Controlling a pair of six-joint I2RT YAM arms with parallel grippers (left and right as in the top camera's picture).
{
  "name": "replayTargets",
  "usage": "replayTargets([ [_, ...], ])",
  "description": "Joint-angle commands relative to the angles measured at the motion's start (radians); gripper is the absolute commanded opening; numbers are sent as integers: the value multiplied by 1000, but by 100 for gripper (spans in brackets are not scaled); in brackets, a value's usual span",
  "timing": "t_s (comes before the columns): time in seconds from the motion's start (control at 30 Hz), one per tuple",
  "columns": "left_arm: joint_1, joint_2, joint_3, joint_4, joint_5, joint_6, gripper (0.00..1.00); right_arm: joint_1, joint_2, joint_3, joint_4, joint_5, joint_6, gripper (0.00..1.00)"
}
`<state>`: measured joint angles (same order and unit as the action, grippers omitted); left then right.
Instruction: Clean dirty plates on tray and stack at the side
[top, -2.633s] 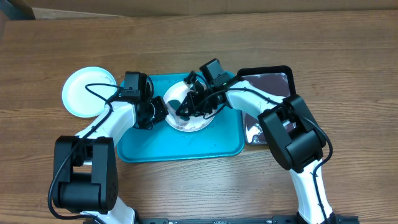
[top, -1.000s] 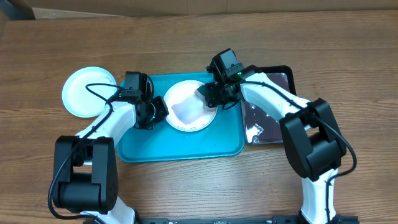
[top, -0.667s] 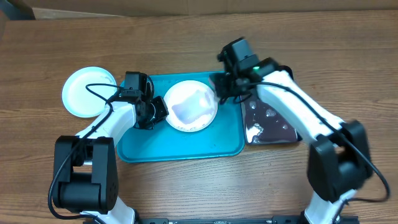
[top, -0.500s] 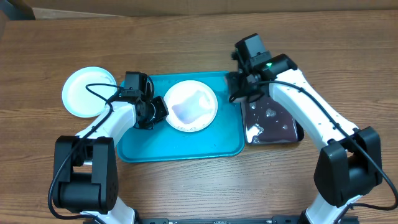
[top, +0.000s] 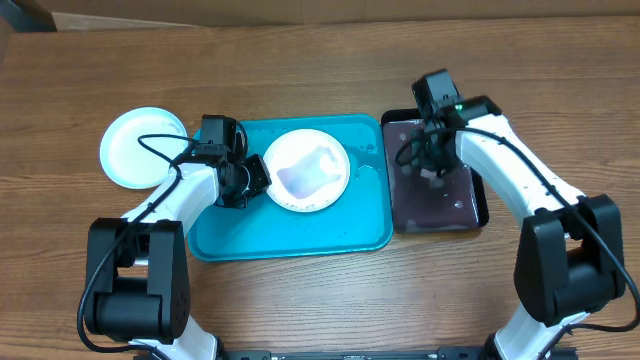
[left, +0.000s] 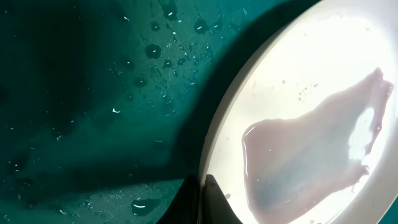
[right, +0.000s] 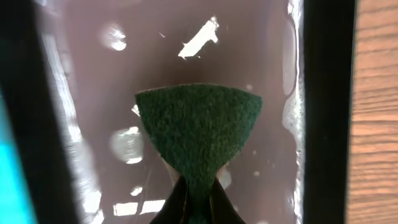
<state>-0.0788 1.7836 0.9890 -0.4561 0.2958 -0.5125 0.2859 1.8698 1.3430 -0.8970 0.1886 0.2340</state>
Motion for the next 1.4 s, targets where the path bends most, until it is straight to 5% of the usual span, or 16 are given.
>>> replayTargets([
  [0.0,-7,12,13,0,8,27,4,-12,-11,-69,58,21,-2,4],
  [0.13,-7,12,13,0,8,27,4,-14,-11,-113,104,20,-3,6],
  [0.17,-7,12,12,0,8,27,5,-14,-11,-112,105,19,-2,34],
  [0.33,-7,12,13,1,8,27,11,-32,-12,-70,78,-31,-2,70],
  [0.67,-12,12,12,5,-9,26,22,-227,-12,119,-29,-132,2,74],
  [0.73,-23,12,12,10,-19,26,22,-272,-12,119,-28,-131,5,79],
  [0.83,-43,12,12,17,-39,26,22,-334,-12,117,-38,-131,5,100],
  [1.2,-55,12,12,27,-49,26,23,-406,-12,117,-30,-131,5,100],
  [1.37,-71,17,12,26,-87,16,4,-406,-12,117,-28,-131,5,100],
])
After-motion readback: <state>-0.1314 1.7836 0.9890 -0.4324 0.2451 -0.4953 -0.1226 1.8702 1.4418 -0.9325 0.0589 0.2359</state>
